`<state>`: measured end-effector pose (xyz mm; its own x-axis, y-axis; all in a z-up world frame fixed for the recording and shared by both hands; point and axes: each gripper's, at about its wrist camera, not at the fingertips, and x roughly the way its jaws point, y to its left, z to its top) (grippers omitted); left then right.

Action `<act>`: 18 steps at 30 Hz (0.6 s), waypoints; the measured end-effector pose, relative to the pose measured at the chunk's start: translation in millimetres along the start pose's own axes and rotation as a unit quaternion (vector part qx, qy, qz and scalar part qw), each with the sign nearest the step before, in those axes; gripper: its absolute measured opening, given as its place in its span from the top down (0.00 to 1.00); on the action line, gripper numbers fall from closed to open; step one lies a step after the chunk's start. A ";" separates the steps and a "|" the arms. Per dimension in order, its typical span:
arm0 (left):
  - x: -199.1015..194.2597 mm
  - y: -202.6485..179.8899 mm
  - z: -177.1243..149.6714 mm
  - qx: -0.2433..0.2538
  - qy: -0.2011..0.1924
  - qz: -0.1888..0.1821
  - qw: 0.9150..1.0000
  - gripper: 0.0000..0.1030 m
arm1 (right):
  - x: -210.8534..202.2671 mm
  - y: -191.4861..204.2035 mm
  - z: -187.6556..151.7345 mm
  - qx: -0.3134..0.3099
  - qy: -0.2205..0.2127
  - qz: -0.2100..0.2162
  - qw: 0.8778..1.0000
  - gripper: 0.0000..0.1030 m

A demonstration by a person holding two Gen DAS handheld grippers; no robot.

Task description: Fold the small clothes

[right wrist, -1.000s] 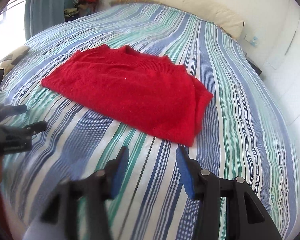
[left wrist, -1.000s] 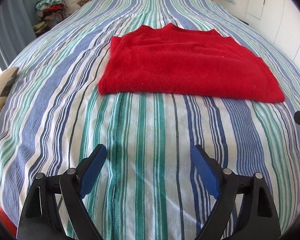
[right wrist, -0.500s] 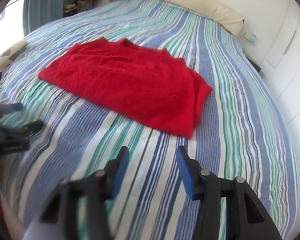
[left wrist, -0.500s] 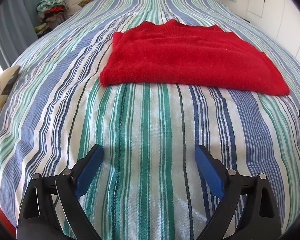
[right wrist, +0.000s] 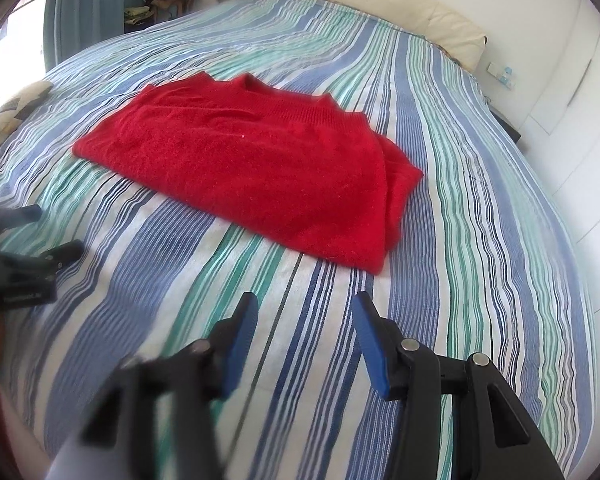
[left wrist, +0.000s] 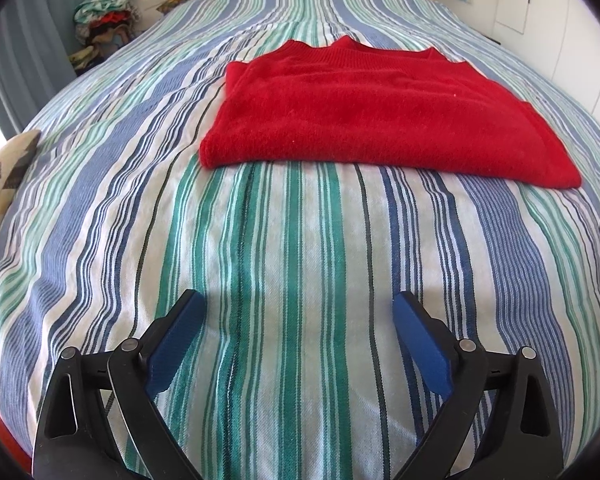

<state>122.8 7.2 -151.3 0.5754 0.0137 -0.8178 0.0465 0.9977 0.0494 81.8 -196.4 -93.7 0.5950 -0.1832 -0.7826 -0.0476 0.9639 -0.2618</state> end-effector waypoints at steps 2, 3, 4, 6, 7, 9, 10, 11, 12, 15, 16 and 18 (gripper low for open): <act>0.0 0.1 -0.1 0.001 0.000 0.000 1.000 0.06 | 0.3 -0.8 0.0 0.001 0.001 0.000 1.000 0.52; 0.0 0.2 -0.1 0.001 0.000 0.000 1.000 0.06 | 0.4 -0.9 -0.2 0.001 0.001 -0.001 1.000 0.52; 0.0 0.1 0.1 0.001 0.000 0.000 1.000 0.06 | 0.5 -1.1 -0.4 0.001 0.002 -0.001 1.000 0.52; 0.4 0.3 -0.6 0.000 0.000 0.001 1.000 0.06 | 1.1 -1.7 -0.1 0.001 0.003 -0.001 1.000 0.52; 0.3 0.3 -0.5 0.000 0.000 0.000 1.000 0.06 | 1.2 -2.0 -0.3 0.001 0.003 -0.002 1.000 0.52; 0.4 0.4 -0.6 0.000 0.000 0.000 1.000 0.06 | 1.4 -2.2 -0.3 0.001 0.003 -0.002 1.000 0.52; 0.4 0.3 -0.4 0.000 0.000 0.000 1.000 0.06 | 1.5 -2.3 -0.3 0.001 0.004 -0.003 1.000 0.52; 0.4 0.4 -0.4 0.000 0.000 0.000 1.000 0.05 | 1.7 -2.4 -0.4 0.001 0.004 -0.004 1.000 0.52; 0.4 0.5 -0.5 0.001 0.000 0.000 1.000 0.05 | 1.7 -2.5 -0.4 0.001 0.004 -0.004 1.000 0.52; 0.4 0.4 -0.2 0.001 0.000 0.000 1.000 0.05 | 1.9 -2.7 -0.2 0.001 0.004 -0.004 1.000 0.52; 0.6 0.7 -0.6 0.001 0.000 0.000 1.000 0.05 | 2.0 -2.7 -0.2 0.001 0.004 -0.004 1.000 0.52; 0.6 0.4 -0.4 0.001 0.000 0.000 1.000 0.05 | 2.2 -2.7 -0.2 0.001 0.005 -0.004 1.000 0.52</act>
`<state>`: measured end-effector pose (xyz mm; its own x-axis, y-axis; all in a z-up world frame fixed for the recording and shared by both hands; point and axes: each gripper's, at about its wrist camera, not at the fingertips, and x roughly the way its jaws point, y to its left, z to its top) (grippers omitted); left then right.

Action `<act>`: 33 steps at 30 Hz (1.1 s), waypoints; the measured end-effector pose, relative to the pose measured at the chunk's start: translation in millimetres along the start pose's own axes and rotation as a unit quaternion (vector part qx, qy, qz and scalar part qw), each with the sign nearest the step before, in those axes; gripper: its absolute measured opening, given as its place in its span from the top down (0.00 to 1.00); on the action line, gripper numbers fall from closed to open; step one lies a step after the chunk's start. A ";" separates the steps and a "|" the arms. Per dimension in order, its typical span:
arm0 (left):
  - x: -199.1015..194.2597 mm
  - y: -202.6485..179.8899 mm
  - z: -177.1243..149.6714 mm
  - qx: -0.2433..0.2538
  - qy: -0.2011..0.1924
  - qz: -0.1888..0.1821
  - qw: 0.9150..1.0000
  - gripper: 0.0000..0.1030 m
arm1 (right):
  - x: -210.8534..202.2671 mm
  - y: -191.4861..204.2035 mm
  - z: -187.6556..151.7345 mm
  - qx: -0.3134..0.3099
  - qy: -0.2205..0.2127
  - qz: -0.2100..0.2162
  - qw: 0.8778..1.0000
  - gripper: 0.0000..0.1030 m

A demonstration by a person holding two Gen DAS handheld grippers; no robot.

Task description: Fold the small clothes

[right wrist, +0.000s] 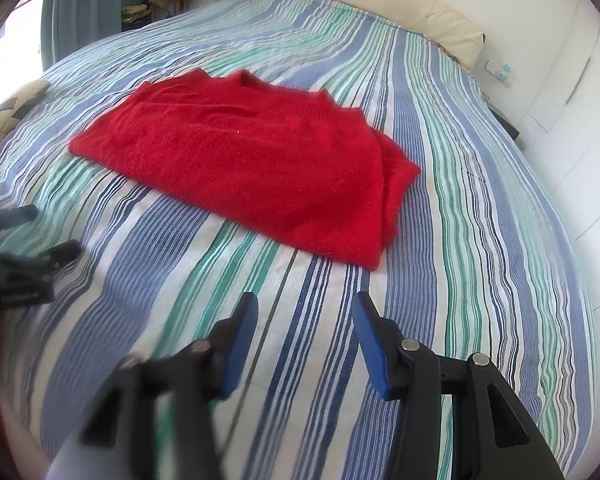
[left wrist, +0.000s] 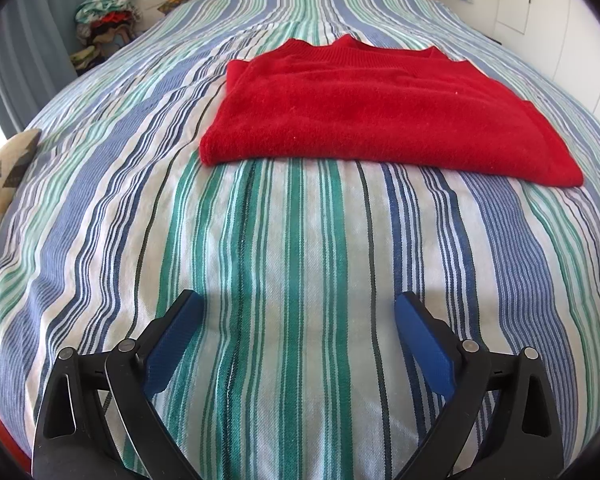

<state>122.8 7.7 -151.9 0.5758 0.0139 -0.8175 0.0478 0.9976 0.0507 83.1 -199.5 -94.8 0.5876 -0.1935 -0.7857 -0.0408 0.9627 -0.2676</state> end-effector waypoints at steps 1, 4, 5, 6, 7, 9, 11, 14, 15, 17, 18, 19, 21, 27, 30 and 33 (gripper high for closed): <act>0.1 0.1 -0.1 0.000 0.000 0.000 1.000 0.05 | 0.2 0.2 -0.1 0.000 0.000 0.000 1.000 0.52; 0.6 0.6 -0.6 0.000 0.000 0.001 1.000 0.05 | 0.8 -0.3 -0.7 0.001 0.002 -0.001 1.000 0.52; 0.8 0.9 -1.0 0.000 0.000 0.001 1.000 0.05 | 0.8 -0.3 -0.7 0.001 0.001 -0.001 1.000 0.52; 0.8 0.6 -0.8 0.000 0.000 0.001 1.000 0.05 | 0.9 -0.3 -0.6 0.001 0.001 -0.002 1.000 0.52; 0.8 0.7 -0.8 0.000 0.000 0.001 1.000 0.05 | 1.1 -0.5 -0.7 0.001 0.002 -0.002 1.000 0.52; 0.8 0.5 -0.6 0.000 0.000 0.001 1.000 0.04 | 1.9 -0.7 -0.8 0.002 0.003 -0.002 1.000 0.52; 0.9 0.5 -0.6 0.000 0.000 0.001 1.000 0.04 | 3.1 -1.0 -1.4 0.002 0.004 -0.002 1.000 0.52; 1.0 0.6 -0.8 0.000 0.000 0.001 1.000 0.04 | 4.2 -0.4 -1.7 0.001 0.006 -0.002 1.000 0.52; 0.8 0.2 -0.4 0.000 0.000 0.001 1.000 0.04 | 4.4 0.0 -1.8 0.001 0.006 -0.003 1.000 0.52; 0.9 0.2 -0.4 0.000 0.000 0.001 1.000 0.03 | 4.6 0.6 -2.0 0.001 0.007 -0.003 1.000 0.52; 0.9 0.2 -0.5 0.000 0.000 0.001 1.000 0.03 | 4.8 1.1 -2.0 0.001 0.008 -0.003 1.000 0.52; 0.9 0.1 -0.3 0.000 0.000 0.001 1.000 0.03 | 5.3 1.2 -2.0 0.001 0.008 -0.003 1.000 0.52; 1.8 0.2 -1.2 0.001 0.000 0.002 1.000 0.03 | 6.5 1.3 -0.9 0.002 0.009 0.000 1.000 0.52; 2.5 -0.9 -5.3 0.001 -0.012 0.007 1.000 0.03 | 19.2 -27.4 30.8 0.091 0.015 0.141 0.986 0.52; 0.6 -3.5 -8.3 0.002 -0.019 0.009 1.000 0.02 | 34.5 -48.5 67.1 0.192 0.023 0.276 0.942 0.52; 0.3 -4.0 -9.6 0.003 -0.022 0.008 1.000 0.02 | 57.6 -46.6 108.0 0.251 0.043 0.383 0.888 0.52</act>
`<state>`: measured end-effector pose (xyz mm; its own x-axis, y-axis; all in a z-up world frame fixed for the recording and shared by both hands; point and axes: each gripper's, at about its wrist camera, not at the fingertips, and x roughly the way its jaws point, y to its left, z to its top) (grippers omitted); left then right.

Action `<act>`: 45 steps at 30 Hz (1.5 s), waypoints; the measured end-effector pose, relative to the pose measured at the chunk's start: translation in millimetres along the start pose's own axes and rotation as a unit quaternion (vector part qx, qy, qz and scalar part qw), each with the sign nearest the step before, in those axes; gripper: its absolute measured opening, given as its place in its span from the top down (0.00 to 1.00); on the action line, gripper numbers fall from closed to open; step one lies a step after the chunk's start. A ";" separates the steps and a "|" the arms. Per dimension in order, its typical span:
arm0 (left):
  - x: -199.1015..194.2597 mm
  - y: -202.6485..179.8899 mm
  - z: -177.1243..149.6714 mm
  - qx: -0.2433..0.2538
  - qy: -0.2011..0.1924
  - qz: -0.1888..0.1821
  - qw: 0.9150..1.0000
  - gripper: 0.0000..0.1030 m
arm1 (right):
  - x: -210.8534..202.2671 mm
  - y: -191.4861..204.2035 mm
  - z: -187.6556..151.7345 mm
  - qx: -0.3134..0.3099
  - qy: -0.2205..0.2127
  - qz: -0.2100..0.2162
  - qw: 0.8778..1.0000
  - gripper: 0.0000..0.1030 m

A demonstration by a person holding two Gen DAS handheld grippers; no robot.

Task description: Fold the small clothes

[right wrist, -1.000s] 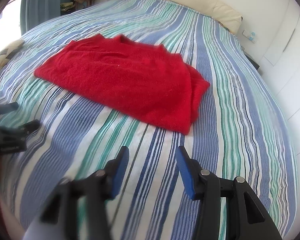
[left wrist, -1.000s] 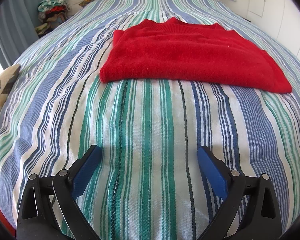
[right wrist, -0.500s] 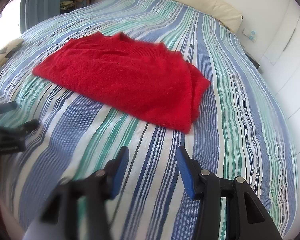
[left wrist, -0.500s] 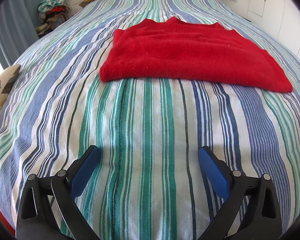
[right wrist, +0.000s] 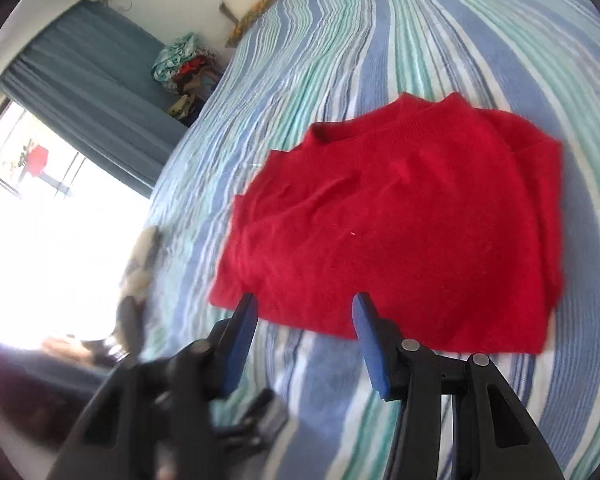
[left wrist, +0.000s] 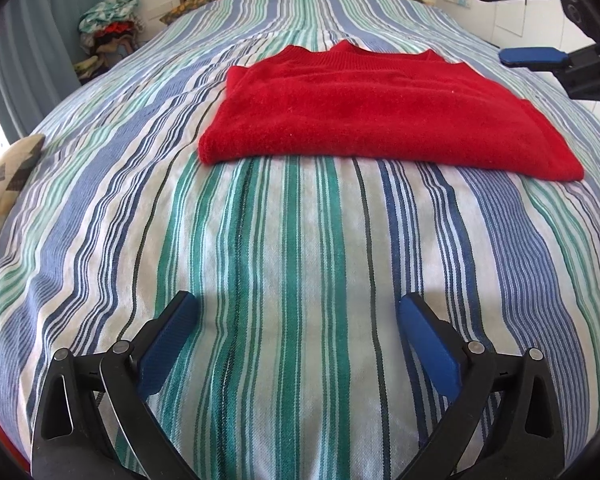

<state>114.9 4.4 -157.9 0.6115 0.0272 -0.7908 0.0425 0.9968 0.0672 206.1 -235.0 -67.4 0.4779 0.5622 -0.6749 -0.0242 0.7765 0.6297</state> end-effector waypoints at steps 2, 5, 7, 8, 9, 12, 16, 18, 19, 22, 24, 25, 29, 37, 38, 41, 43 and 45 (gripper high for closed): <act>0.2 -0.1 -0.2 0.001 -0.001 0.000 1.000 0.01 | 30.3 1.2 21.5 0.037 0.035 0.042 0.998 0.52; 1.1 0.3 0.1 0.001 -0.003 -0.003 1.000 0.01 | 89.5 -6.4 46.7 0.061 0.103 0.034 0.992 0.52; 1.3 0.4 -0.6 0.001 -0.004 -0.006 1.000 0.01 | 118.0 -19.8 61.9 0.066 0.111 -0.016 0.992 0.52; 1.8 0.7 -0.6 0.002 -0.004 -0.007 1.000 0.01 | 127.3 -27.4 71.5 0.065 0.102 -0.031 0.992 0.52; 2.4 0.6 -0.6 0.002 -0.005 -0.007 1.000 0.01 | 133.7 -34.7 81.1 0.068 0.092 -0.041 0.993 0.52; 4.3 -0.5 -0.6 0.005 -0.006 -0.008 1.000 0.01 | 146.1 -52.8 108.5 0.098 0.057 -0.050 0.992 0.52; 6.4 -1.2 0.0 0.005 -0.006 -0.009 1.000 0.01 | 150.0 -52.0 133.2 0.082 0.010 -0.061 0.995 0.52; 6.7 -1.4 0.6 0.005 -0.006 -0.009 1.000 0.01 | 144.2 -41.9 139.6 0.050 -0.014 -0.079 0.995 0.52; 7.0 -1.4 0.9 0.005 -0.006 -0.008 1.000 0.01 | 137.4 -37.2 141.1 0.041 -0.023 -0.078 0.996 0.51; 7.0 -1.1 0.9 0.005 -0.007 -0.008 1.000 0.00 | 118.8 -23.9 133.7 0.032 -0.028 -0.033 0.999 0.51; 6.4 -1.5 0.2 0.005 -0.010 -0.007 1.000 0.00 | 114.4 -16.7 125.6 0.020 -0.008 -0.020 1.000 0.47; 6.0 -1.6 -0.5 0.005 -0.012 -0.006 1.000 0.00 | 118.3 -15.6 120.7 0.017 0.008 -0.030 0.999 0.46; 4.0 -2.5 -2.8 0.004 -0.017 -0.004 1.000 0.00 | 147.5 -32.4 108.4 0.027 0.057 -0.098 0.993 0.48; 2.5 -2.8 -4.5 0.004 -0.014 -0.006 1.000 0.00 | 79.0 -27.0 131.4 -0.007 -0.057 -0.147 0.987 0.45; 2.4 -2.6 -4.6 0.004 -0.014 -0.006 1.000 0.00 | 64.7 -27.5 130.8 -0.013 -0.062 -0.157 0.986 0.45; 2.6 -2.5 -4.4 0.004 -0.016 -0.006 1.000 0.00 | 25.3 -29.3 119.1 -0.045 -0.072 -0.197 0.977 0.41; 2.9 -2.4 -4.1 0.004 -0.016 -0.006 1.000 0.00 | -0.5 -33.9 92.5 -0.057 -0.075 -0.218 0.971 0.36; 2.7 -2.5 -4.3 0.005 -0.017 -0.004 1.000 0.00 | -24.5 -43.9 55.6 -0.064 -0.078 -0.229 0.968 0.27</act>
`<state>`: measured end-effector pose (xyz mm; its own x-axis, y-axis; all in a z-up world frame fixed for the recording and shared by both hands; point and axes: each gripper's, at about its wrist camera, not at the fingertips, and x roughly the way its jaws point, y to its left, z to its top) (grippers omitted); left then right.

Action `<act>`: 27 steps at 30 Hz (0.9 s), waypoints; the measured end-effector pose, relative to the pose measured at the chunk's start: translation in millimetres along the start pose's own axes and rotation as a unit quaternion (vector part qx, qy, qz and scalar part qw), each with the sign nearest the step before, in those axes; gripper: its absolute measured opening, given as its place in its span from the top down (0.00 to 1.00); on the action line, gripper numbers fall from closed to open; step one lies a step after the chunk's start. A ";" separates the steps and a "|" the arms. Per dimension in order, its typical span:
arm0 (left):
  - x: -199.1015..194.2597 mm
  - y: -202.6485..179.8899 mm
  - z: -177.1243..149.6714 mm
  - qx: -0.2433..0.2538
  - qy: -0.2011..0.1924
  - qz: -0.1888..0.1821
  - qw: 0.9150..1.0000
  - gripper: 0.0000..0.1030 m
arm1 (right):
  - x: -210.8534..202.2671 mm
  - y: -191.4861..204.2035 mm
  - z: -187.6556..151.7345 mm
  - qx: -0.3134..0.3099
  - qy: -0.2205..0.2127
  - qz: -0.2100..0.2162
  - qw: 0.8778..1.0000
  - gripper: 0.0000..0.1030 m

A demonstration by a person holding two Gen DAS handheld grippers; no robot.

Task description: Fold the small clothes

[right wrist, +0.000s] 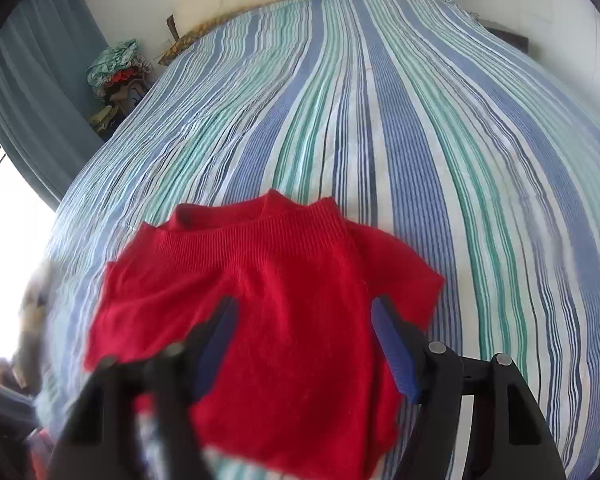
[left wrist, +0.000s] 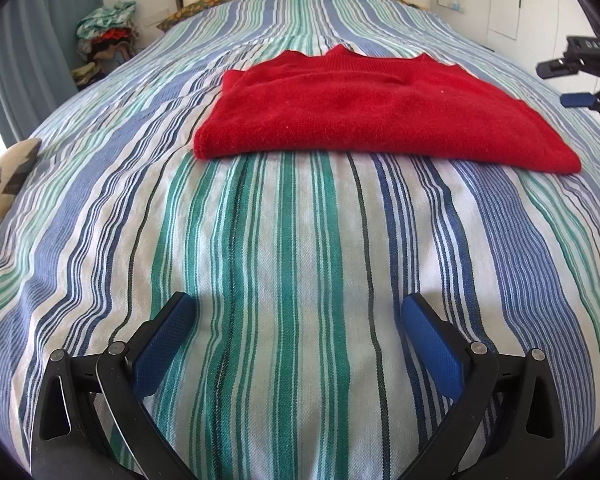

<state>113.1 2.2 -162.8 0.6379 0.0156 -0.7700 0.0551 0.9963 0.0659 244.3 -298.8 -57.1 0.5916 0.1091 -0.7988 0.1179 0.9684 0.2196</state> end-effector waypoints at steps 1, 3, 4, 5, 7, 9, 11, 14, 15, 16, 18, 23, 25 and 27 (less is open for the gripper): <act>-0.1 -0.1 -0.2 0.000 0.000 0.000 1.000 0.00 | -10.0 -6.9 -19.4 -0.004 -0.002 -0.007 1.000 0.26; -0.1 -0.2 -0.4 0.000 -0.001 0.001 1.000 0.00 | -24.2 -19.0 -61.7 -0.011 -0.003 -0.029 1.000 0.25; -0.6 -0.3 -0.8 0.000 -0.002 0.001 1.000 0.00 | -26.9 -26.0 -82.4 -0.013 0.003 -0.039 0.999 0.25; -1.0 -0.3 -1.3 0.000 -0.003 0.001 1.000 0.00 | -28.5 -30.6 -101.2 -0.012 0.012 -0.040 0.999 0.25; -1.5 -0.7 -1.6 0.000 -0.004 0.002 1.000 0.00 | -31.7 -33.7 -132.0 -0.006 0.022 -0.034 0.999 0.25; -2.0 -1.1 -1.8 0.001 -0.004 0.003 1.000 0.00 | -32.4 -34.9 -152.3 -0.001 0.026 -0.030 0.999 0.25; -2.3 -1.2 -2.0 0.000 -0.004 0.002 1.000 0.00 | -31.2 -34.5 -165.2 0.005 0.024 -0.033 0.999 0.24; -2.3 -1.1 -1.9 0.000 -0.004 0.002 1.000 0.00 | -26.2 -37.3 -176.7 0.013 0.012 -0.036 0.999 0.19; -2.6 -1.1 -2.2 0.000 -0.005 0.001 1.000 0.00 | -23.7 -36.9 -179.8 0.013 0.009 -0.039 0.999 0.18; -3.3 -0.9 -2.5 -0.001 -0.005 0.000 1.000 0.00 | -23.0 -34.7 -182.9 0.009 0.003 -0.042 0.999 0.16; -4.0 -0.2 -2.7 -0.001 -0.004 -0.001 1.000 0.00 | -20.1 -27.8 -184.8 -0.007 -0.001 -0.049 0.999 0.10; -34.4 14.1 12.0 -0.005 0.030 -0.049 0.998 0.03 | -32.2 -29.8 -163.6 0.000 0.004 0.004 1.000 0.11; -62.8 27.8 18.4 -0.029 -0.008 -0.072 0.997 0.02 | -47.2 -42.2 -138.9 0.022 -0.022 0.029 0.999 0.11; -78.7 39.6 22.6 -0.048 -0.014 -0.080 0.996 0.02 | -55.1 -57.8 -108.4 0.046 -0.042 0.050 0.997 0.11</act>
<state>82.4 38.6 -85.3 0.6480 -0.1451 -0.7477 0.0852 0.9893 -0.1181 118.4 -336.5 -86.5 0.6687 0.1819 -0.7210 0.1245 0.9285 0.3498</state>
